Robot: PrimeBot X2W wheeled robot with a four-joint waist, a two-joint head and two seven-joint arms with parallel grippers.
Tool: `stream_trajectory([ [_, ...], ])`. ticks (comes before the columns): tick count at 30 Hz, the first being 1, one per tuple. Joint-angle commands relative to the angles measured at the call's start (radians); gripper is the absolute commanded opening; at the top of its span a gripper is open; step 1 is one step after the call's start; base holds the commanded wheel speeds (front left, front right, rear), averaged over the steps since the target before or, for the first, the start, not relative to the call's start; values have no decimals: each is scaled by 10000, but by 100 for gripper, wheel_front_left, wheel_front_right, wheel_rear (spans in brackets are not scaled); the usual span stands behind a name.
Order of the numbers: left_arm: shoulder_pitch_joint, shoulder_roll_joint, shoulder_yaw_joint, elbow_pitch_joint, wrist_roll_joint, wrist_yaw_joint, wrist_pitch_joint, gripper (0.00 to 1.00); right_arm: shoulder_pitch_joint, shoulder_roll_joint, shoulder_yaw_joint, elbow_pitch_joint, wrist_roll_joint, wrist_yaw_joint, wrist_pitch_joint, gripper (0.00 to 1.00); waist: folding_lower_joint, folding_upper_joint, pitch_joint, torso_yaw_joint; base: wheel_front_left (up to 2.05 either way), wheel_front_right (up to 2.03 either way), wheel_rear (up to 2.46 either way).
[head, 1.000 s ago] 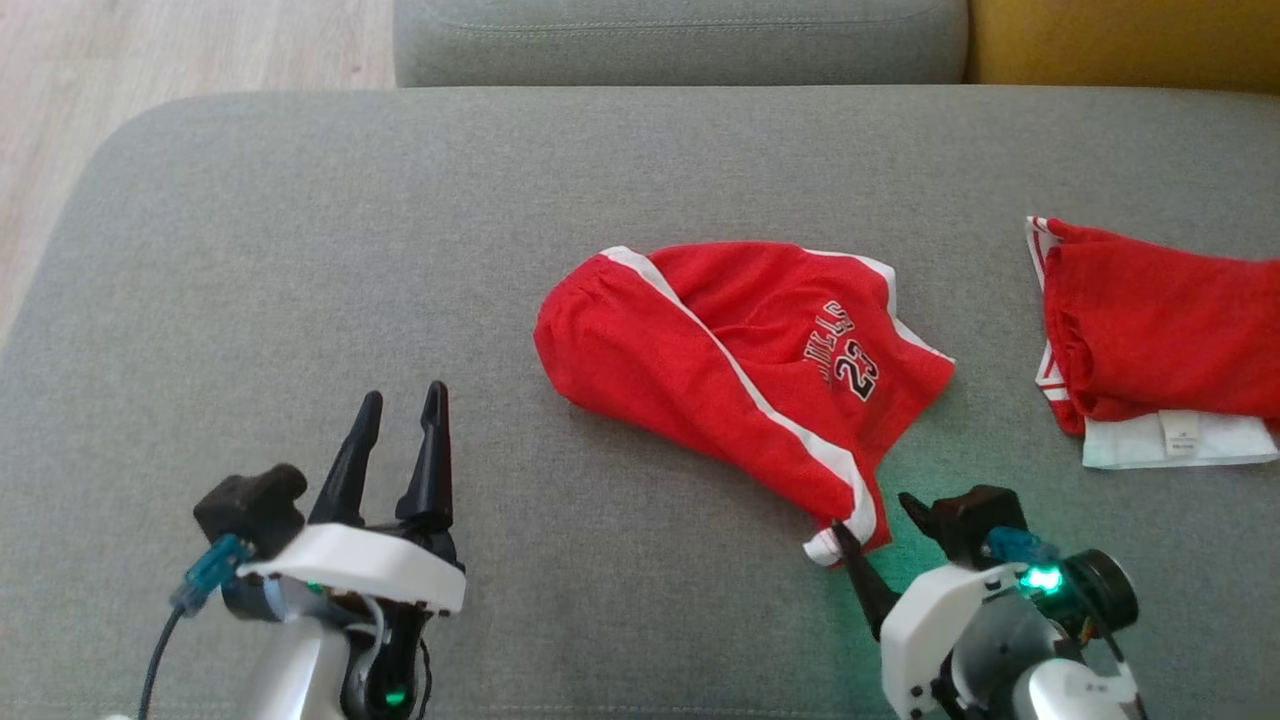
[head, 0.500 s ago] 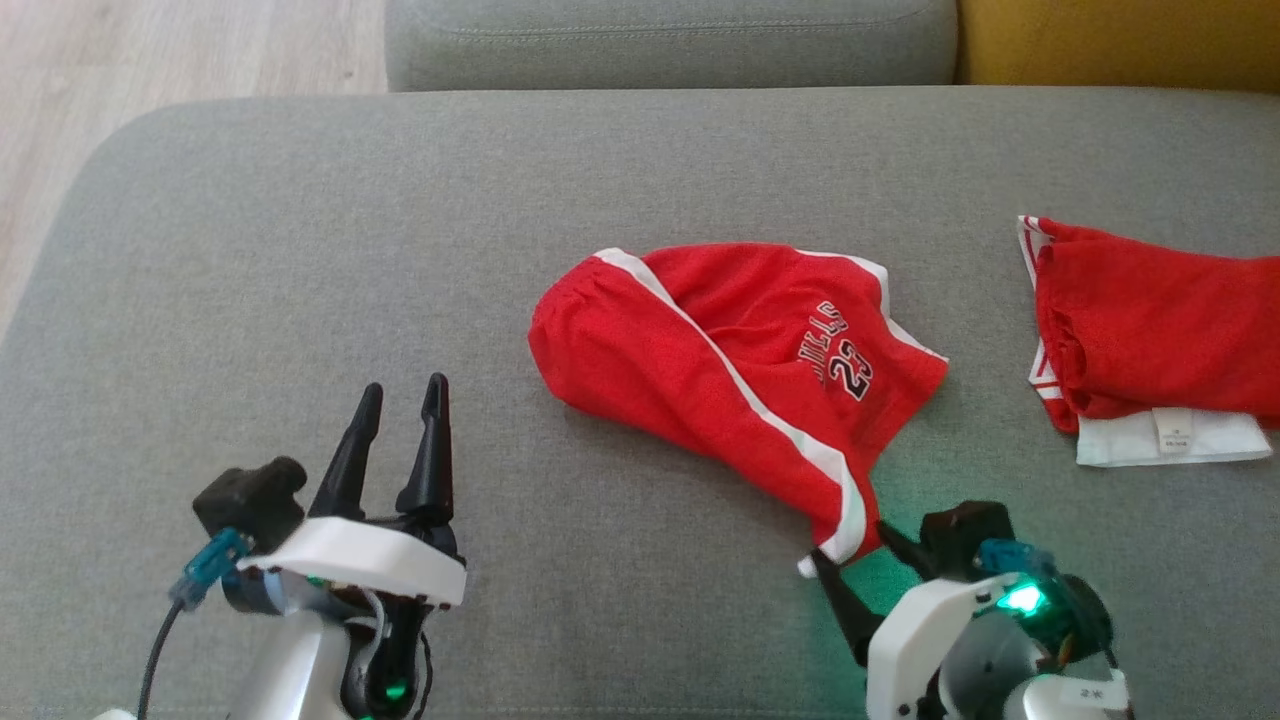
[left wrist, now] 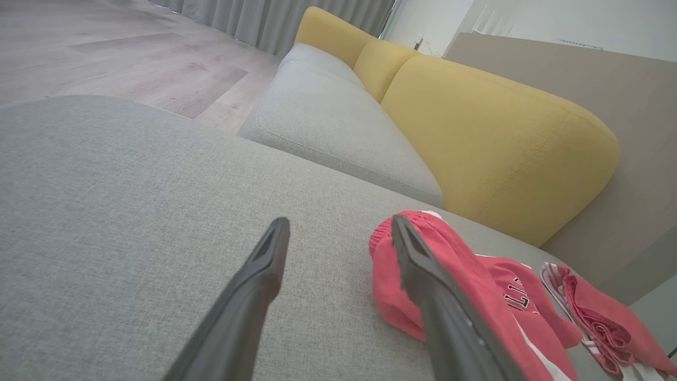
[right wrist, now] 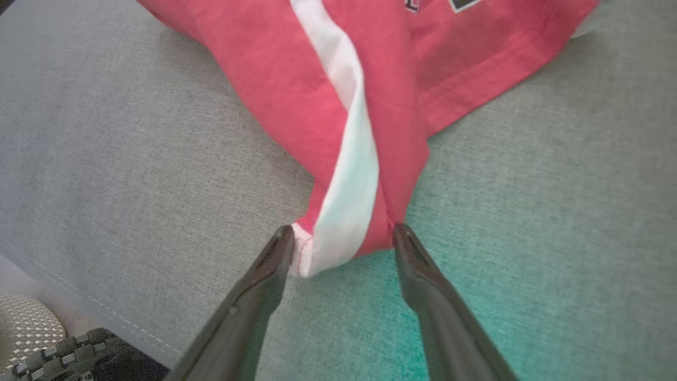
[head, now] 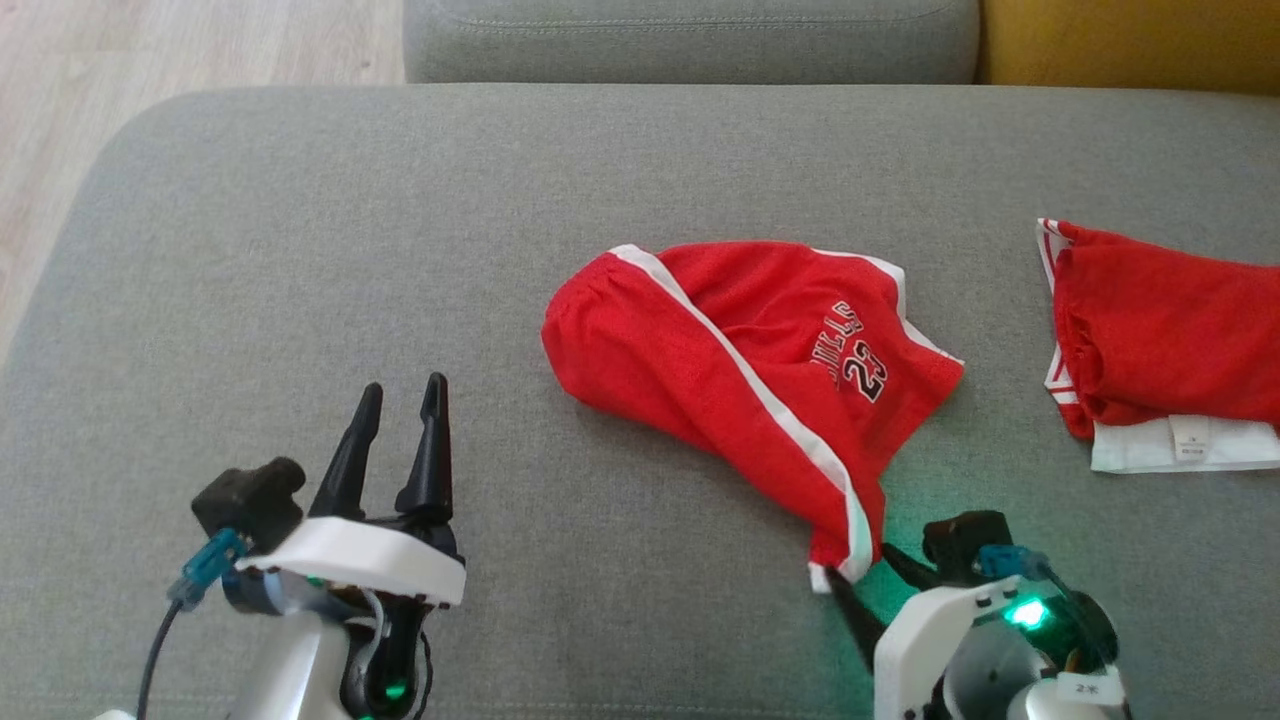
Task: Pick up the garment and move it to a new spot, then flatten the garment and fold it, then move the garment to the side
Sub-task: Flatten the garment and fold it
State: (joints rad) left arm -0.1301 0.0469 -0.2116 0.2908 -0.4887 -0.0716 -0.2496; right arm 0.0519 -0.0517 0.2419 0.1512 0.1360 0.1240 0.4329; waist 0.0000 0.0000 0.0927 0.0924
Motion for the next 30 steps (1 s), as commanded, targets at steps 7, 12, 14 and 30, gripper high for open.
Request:
stream_trajectory([
  [7,-412,34,404,-368,-8,-18,-122,100,-450,14,-239,-722,-899,67,98,0,0,0,-118,-179,0,0,0],
  [12,-567,34,261,-322,172,-103,-122,100,-705,-628,-76,-1216,-2056,67,-18,0,0,0,-229,-431,0,0,0],
  [14,-712,41,118,-265,257,-156,-122,100,-859,-1379,323,-1349,-2399,67,-112,0,0,0,-245,-566,0,0,0],
  [30,-2727,1410,-2137,-74,610,-572,2399,100,-1939,-5017,3177,-1393,-1374,67,-756,0,0,0,601,-1385,0,0,0],
])
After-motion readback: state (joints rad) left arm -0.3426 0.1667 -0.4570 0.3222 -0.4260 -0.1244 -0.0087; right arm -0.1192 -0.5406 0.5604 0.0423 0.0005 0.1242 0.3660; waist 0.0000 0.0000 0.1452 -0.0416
